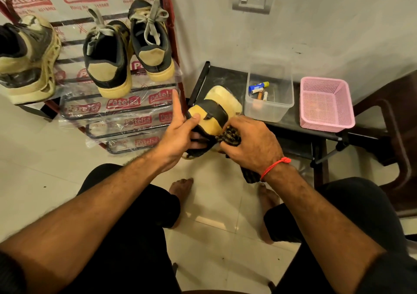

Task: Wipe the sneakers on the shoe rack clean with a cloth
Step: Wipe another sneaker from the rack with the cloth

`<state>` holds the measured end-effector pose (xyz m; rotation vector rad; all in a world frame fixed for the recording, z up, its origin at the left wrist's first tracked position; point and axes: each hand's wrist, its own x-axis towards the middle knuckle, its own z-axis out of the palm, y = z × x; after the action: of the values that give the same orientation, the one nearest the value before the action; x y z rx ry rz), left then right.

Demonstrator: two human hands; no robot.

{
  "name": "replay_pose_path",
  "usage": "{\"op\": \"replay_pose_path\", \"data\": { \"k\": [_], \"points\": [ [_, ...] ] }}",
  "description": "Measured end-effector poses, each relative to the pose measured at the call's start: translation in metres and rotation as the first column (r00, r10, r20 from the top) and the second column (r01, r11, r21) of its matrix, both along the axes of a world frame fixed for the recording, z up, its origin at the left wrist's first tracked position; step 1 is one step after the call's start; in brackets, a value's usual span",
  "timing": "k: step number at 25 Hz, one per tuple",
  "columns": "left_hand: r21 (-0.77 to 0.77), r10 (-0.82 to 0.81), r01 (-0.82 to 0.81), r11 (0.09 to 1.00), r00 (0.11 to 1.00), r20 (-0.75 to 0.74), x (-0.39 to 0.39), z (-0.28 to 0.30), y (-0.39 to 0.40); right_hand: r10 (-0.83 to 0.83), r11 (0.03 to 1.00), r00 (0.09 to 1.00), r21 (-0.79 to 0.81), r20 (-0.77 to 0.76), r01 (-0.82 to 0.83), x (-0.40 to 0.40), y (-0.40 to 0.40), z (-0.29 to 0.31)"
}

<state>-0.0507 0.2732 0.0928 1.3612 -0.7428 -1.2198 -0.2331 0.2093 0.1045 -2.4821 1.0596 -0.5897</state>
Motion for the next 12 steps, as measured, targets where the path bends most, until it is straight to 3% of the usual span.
{"op": "replay_pose_path", "data": {
  "k": [2,4,7,10,12],
  "points": [
    [0.016,0.09,-0.088,0.996,0.984,-0.153,0.009,0.005,-0.003,-0.11,0.985,0.977,0.149,0.185,0.083,-0.002,-0.006,0.002],
    [0.019,0.096,-0.094,0.995,0.962,-0.257,0.011,0.007,-0.001,-0.251,0.936,0.895,0.328,0.369,0.128,-0.001,-0.011,0.003],
    [0.032,0.016,-0.007,0.999,0.948,-0.317,0.001,0.001,0.003,-0.324,0.873,0.837,0.481,0.441,0.085,0.008,-0.008,-0.003],
    [0.008,-0.164,0.169,0.986,0.968,-0.191,-0.013,-0.005,0.007,-0.351,0.859,0.809,0.506,0.472,0.077,0.009,-0.005,-0.01],
    [-0.046,-0.283,0.283,0.958,0.959,-0.004,-0.018,-0.004,0.011,-0.419,0.832,0.724,0.551,0.548,0.064,0.006,-0.008,-0.009]
  ]
}}
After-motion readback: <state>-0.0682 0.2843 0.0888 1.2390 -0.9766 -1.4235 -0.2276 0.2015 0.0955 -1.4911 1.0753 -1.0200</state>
